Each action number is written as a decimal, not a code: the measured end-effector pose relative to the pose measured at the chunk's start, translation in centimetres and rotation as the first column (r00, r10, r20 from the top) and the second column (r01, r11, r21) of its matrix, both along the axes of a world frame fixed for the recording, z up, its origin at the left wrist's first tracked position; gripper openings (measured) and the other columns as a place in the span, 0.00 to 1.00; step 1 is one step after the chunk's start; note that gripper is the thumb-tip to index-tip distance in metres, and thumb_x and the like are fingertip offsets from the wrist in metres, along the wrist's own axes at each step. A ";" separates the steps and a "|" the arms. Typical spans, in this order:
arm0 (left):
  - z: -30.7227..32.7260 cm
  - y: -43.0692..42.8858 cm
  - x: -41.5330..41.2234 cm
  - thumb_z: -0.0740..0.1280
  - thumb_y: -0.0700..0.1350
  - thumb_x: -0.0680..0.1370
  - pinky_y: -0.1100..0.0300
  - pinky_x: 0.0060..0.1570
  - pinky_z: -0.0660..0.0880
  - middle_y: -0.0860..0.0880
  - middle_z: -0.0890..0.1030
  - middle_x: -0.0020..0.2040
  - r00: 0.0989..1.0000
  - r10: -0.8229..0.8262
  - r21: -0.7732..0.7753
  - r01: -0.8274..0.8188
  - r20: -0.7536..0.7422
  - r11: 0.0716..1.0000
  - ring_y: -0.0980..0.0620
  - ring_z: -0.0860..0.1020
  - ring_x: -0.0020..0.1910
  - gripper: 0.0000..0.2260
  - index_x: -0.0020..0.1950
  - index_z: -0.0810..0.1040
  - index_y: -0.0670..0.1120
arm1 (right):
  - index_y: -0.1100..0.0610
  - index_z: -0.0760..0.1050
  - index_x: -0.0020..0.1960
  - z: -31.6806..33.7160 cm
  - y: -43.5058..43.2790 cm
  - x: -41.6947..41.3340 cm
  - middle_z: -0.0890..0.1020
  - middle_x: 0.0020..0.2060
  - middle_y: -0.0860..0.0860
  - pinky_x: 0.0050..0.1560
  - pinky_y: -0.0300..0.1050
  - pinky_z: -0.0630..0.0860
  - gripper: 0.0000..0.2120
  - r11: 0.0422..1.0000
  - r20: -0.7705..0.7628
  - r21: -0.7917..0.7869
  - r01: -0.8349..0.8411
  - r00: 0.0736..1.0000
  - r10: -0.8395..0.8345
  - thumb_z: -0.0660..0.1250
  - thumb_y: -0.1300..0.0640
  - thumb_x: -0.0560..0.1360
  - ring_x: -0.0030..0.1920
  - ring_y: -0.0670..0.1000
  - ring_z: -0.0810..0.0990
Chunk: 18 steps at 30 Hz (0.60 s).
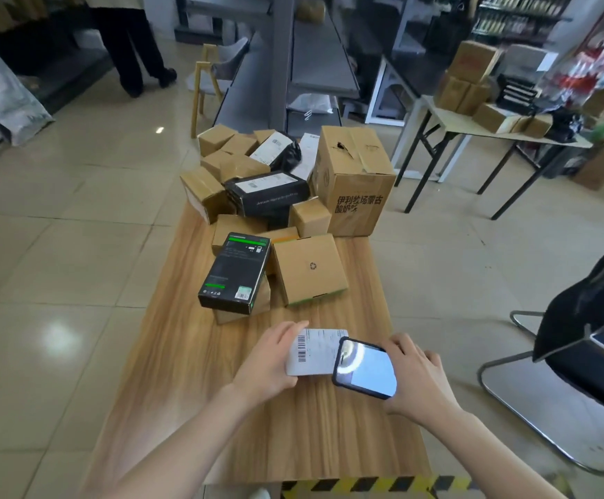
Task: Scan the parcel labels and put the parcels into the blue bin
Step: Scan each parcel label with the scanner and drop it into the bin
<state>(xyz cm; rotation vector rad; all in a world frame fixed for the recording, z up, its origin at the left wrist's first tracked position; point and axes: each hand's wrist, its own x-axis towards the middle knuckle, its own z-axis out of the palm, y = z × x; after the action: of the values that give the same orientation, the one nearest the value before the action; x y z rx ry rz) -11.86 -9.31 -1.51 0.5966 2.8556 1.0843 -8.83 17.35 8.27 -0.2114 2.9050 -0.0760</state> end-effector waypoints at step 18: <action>0.5 -15.5 33.6 0.76 0.56 0.63 0.62 0.54 0.70 0.58 0.69 0.61 0.566 0.813 0.128 -0.824 0.138 0.552 0.59 0.72 0.60 0.35 0.68 0.69 0.54 | 0.44 0.62 0.57 -4.2 -16.9 15.0 0.67 0.52 0.43 0.55 0.49 0.75 0.36 0.907 0.202 -0.387 -0.167 0.944 0.260 0.75 0.43 0.54 0.50 0.45 0.69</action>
<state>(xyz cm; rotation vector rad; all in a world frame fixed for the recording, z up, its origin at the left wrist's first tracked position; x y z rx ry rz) 21.72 -24.82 -0.97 -0.9225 2.9855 1.3838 6.21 0.40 4.10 -0.5430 2.5732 -0.5664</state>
